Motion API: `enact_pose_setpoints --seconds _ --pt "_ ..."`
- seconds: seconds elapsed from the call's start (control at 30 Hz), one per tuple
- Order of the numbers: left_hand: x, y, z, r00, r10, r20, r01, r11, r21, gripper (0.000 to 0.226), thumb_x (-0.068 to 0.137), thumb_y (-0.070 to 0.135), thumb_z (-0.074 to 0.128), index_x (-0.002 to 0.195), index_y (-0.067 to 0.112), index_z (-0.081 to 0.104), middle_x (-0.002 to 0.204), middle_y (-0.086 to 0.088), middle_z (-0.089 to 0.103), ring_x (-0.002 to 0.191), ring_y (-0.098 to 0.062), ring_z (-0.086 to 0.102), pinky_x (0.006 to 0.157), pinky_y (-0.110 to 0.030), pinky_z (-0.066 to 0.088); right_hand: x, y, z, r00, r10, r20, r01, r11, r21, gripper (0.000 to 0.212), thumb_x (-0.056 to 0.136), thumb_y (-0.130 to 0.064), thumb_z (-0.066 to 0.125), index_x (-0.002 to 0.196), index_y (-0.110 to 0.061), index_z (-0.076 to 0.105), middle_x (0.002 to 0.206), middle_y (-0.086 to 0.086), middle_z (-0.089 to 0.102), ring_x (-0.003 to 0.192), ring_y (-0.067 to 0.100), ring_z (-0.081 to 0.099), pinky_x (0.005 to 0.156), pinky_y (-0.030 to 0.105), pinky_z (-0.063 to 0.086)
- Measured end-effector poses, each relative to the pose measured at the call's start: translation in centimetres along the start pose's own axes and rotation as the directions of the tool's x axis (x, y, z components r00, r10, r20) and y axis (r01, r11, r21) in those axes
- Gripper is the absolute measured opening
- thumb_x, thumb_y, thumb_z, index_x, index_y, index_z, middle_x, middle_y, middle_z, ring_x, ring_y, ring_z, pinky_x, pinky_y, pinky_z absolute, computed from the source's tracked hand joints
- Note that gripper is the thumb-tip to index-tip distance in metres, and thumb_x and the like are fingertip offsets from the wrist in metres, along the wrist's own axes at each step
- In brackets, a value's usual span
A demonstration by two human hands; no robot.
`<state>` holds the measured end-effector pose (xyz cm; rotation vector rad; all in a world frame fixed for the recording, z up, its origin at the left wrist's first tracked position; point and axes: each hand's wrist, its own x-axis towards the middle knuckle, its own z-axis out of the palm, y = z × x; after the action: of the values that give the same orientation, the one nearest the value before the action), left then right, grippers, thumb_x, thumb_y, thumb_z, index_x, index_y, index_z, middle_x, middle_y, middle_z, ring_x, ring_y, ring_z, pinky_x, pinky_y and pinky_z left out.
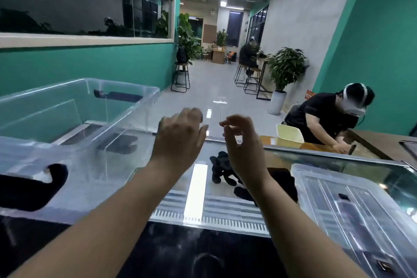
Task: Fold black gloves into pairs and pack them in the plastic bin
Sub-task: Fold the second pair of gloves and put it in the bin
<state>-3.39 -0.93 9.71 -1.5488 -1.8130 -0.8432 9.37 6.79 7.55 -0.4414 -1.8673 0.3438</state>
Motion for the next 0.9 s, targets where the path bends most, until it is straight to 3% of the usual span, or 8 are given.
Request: enact_pose_setpoints --seconds 0.23,0.3,0.37,0.47,0.63,0.77,0.83,0.9 --pt "-5.3 1.7 8.7 0.988 -0.120 0.097 0.141 0.960 -0.242 0.018 0.086 0.024 0.044 0.088 0.011 0.057 0.074 -0.006 0.062 0.060 -0.026 0.059 0.060 -0.036 0.049 -6.0 4.1 -1.7 0.942 0.332 -0.044 -0.334 0.942 -0.037 0.014 0.090 -0.003 0.055 0.103 -0.003 0.052 0.083 -0.010 0.054 0.075 -0.004 0.058 0.066 0.001 0.042" --pt "-5.6 2.3 10.2 0.966 -0.189 0.178 0.244 0.892 -0.380 0.011 0.087 0.013 0.050 0.094 0.008 0.056 0.086 -0.009 0.061 0.076 -0.027 0.058 0.072 -0.044 0.050 -6.6 4.5 -1.8 0.912 0.406 -0.054 -0.409 0.912 -0.044 0.013 0.091 -0.005 0.054 0.103 -0.005 0.051 0.082 -0.006 0.054 0.073 0.002 0.056 0.064 0.008 0.043" --pt "-5.7 3.2 12.0 0.920 -0.224 0.321 0.363 0.798 -0.481 0.024 0.088 0.011 0.052 0.113 0.008 0.053 0.111 -0.011 0.057 0.104 -0.026 0.051 0.095 -0.043 0.043 -7.2 5.2 -1.6 0.865 0.500 -0.045 -0.502 0.864 -0.041 0.011 0.091 -0.004 0.052 0.101 -0.008 0.049 0.082 -0.003 0.054 0.070 0.005 0.054 0.060 0.013 0.043" --pt "-5.5 3.8 13.1 0.849 -0.168 0.500 0.413 0.802 -0.432 0.046 0.095 0.028 0.043 0.138 0.018 0.033 0.141 -0.002 0.043 0.129 -0.022 0.035 0.107 -0.041 0.028 -7.7 5.8 -1.1 0.816 0.578 -0.017 -0.578 0.812 -0.084 0.013 0.089 -0.005 0.052 0.097 -0.014 0.047 0.092 0.003 0.053 0.079 0.016 0.055 0.067 0.021 0.049" --pt "-5.3 3.1 14.6 0.813 -0.217 0.540 0.491 0.753 -0.437 0.042 0.093 0.037 0.046 0.130 0.018 0.046 0.104 0.003 0.064 0.110 -0.025 0.052 0.096 -0.046 0.041 -7.7 7.3 -0.4 0.736 0.676 0.028 -0.661 0.728 -0.181 0.013 0.091 -0.019 0.053 0.099 -0.013 0.044 0.102 0.006 0.052 0.089 0.020 0.056 0.075 0.031 0.051" --pt "-5.6 3.2 14.2 0.796 -0.249 0.552 0.516 0.756 -0.402 0.051 0.084 0.041 0.060 0.127 0.017 0.049 0.067 0.013 0.052 0.089 -0.020 0.051 0.079 -0.035 0.044 -7.9 7.7 -0.5 0.674 0.736 0.057 -0.719 0.672 -0.179 0.033 0.093 -0.029 0.049 0.121 -0.013 0.043 0.117 0.005 0.054 0.098 0.024 0.061 0.086 0.039 0.053" --pt "-5.4 3.3 13.7 0.781 -0.235 0.579 0.504 0.784 -0.362 0.056 0.079 0.050 0.062 0.125 0.021 0.050 0.067 0.012 0.051 0.090 -0.022 0.050 0.075 -0.033 0.041 -8.0 7.9 -0.6 0.668 0.739 0.086 -0.708 0.667 -0.233 0.041 0.093 -0.027 0.051 0.129 -0.012 0.041 0.122 0.005 0.056 0.104 0.023 0.059 0.090 0.037 0.050" --pt "-5.3 3.5 13.5 0.755 -0.242 0.610 0.521 0.786 -0.333 0.059 0.075 0.055 0.062 0.124 0.025 0.049 0.084 0.009 0.056 0.102 -0.025 0.050 0.086 -0.038 0.043 -8.0 8.0 -0.7 0.685 0.720 0.114 -0.662 0.680 -0.317 0.047 0.092 -0.023 0.054 0.135 -0.013 0.038 0.127 0.005 0.054 0.110 0.023 0.055 0.095 0.035 0.046"
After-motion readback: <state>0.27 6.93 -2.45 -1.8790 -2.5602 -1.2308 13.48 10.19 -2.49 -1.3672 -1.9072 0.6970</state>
